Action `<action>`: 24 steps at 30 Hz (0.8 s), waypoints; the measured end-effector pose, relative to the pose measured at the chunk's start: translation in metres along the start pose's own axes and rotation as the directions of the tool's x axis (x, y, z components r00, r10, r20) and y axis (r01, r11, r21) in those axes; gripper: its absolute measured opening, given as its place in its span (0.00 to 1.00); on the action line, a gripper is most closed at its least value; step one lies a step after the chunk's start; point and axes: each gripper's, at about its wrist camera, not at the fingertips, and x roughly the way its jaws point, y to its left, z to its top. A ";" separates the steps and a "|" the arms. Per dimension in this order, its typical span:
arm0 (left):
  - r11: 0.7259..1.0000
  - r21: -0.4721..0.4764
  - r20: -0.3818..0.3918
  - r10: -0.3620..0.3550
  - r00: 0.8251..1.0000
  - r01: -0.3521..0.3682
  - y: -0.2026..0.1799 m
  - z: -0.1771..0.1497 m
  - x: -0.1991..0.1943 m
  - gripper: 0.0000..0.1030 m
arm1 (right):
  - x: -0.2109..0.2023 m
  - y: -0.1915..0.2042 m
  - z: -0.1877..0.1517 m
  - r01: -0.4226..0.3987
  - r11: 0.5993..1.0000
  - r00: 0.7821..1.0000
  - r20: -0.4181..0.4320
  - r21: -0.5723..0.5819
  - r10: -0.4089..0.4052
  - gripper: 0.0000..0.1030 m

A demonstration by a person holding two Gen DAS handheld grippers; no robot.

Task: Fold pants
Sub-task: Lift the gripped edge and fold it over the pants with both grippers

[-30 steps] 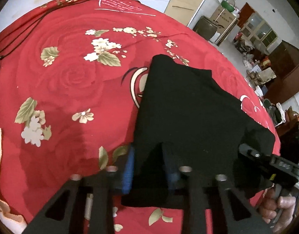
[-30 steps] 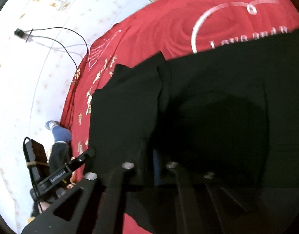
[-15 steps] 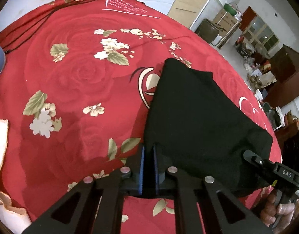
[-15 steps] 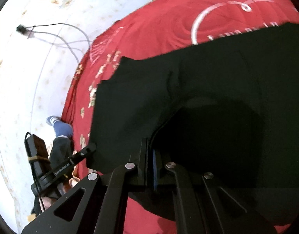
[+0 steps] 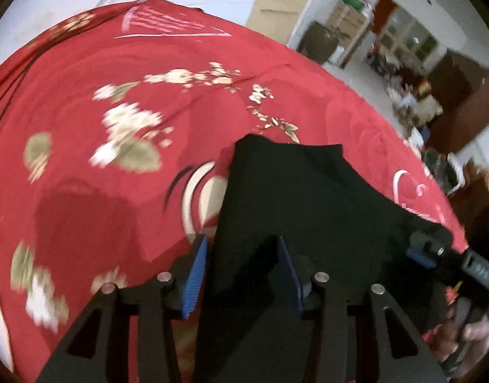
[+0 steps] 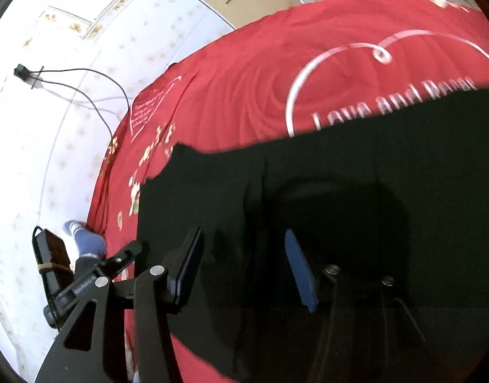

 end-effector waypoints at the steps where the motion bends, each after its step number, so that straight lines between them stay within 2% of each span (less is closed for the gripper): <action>1: 0.999 0.031 0.015 0.007 1.000 -0.008 -0.004 0.006 0.003 0.46 | 0.003 0.000 0.004 0.000 1.000 1.000 0.001 -0.013 0.000 0.52; 2: 0.999 0.048 0.012 0.011 1.000 -0.012 -0.006 0.012 0.006 0.46 | 0.007 0.002 0.010 -0.003 1.000 1.000 0.004 -0.026 0.004 0.52; 3: 0.998 0.057 0.013 0.010 1.000 -0.011 -0.007 0.016 0.008 0.41 | 0.010 0.003 0.014 -0.007 0.999 1.000 0.003 -0.036 0.007 0.52; 4: 0.998 0.059 0.017 0.005 1.000 -0.006 -0.007 0.020 0.010 0.23 | 0.012 0.004 0.017 -0.012 0.999 1.000 0.003 -0.050 0.012 0.52; 5: 0.999 0.053 0.015 0.011 1.000 -0.012 -0.006 0.021 0.012 0.19 | 0.014 0.005 0.017 -0.015 0.998 1.000 0.002 -0.063 0.015 0.50; 6: 0.999 0.041 0.023 0.005 1.000 -0.006 -0.003 0.022 0.012 0.12 | 0.016 0.005 0.018 -0.011 0.997 1.000 -0.001 -0.077 0.011 0.33; 7: 1.000 0.024 0.039 -0.013 0.999 0.012 0.001 0.022 0.009 0.09 | 0.021 0.003 0.018 -0.013 0.997 1.000 -0.022 -0.077 0.011 0.15; 8: 1.000 0.013 0.057 -0.024 0.998 0.023 0.004 0.020 0.006 0.09 | 0.024 0.000 0.018 -0.029 0.998 0.999 -0.037 -0.061 0.027 0.03; 11: 1.000 -0.003 0.075 -0.018 0.997 0.019 0.014 0.015 0.007 0.09 | 0.019 0.002 0.020 -0.084 0.994 0.996 -0.006 -0.066 0.084 0.03; 14: 0.998 -0.041 0.065 -0.053 0.996 0.056 0.021 0.018 0.010 0.10 | 0.031 0.001 0.022 -0.041 0.996 0.999 -0.022 -0.081 0.039 0.04; 15: 0.998 -0.040 0.058 -0.055 0.997 0.058 0.021 0.019 0.010 0.12 | 0.032 -0.003 0.021 -0.050 0.996 0.999 -0.023 -0.071 0.049 0.04; 17: 0.999 -0.032 0.049 -0.027 0.998 0.029 0.020 0.019 0.007 0.15 | 0.028 0.000 0.022 -0.028 0.997 0.999 -0.018 -0.072 0.026 0.05; 19: 0.999 -0.035 0.060 -0.006 0.998 0.008 0.019 0.017 -0.007 0.14 | 0.016 0.004 0.020 0.017 0.996 1.000 0.004 -0.092 -0.017 0.12; 21: 0.999 -0.034 0.085 0.006 0.996 -0.003 0.016 0.013 -0.025 0.14 | -0.001 0.008 0.014 0.031 0.996 0.999 0.011 -0.086 -0.030 0.28; 24: 1.000 -0.012 0.105 -0.006 0.994 0.007 0.004 -0.002 -0.048 0.14 | -0.017 0.017 0.001 0.036 0.995 0.999 -0.004 -0.092 -0.037 0.34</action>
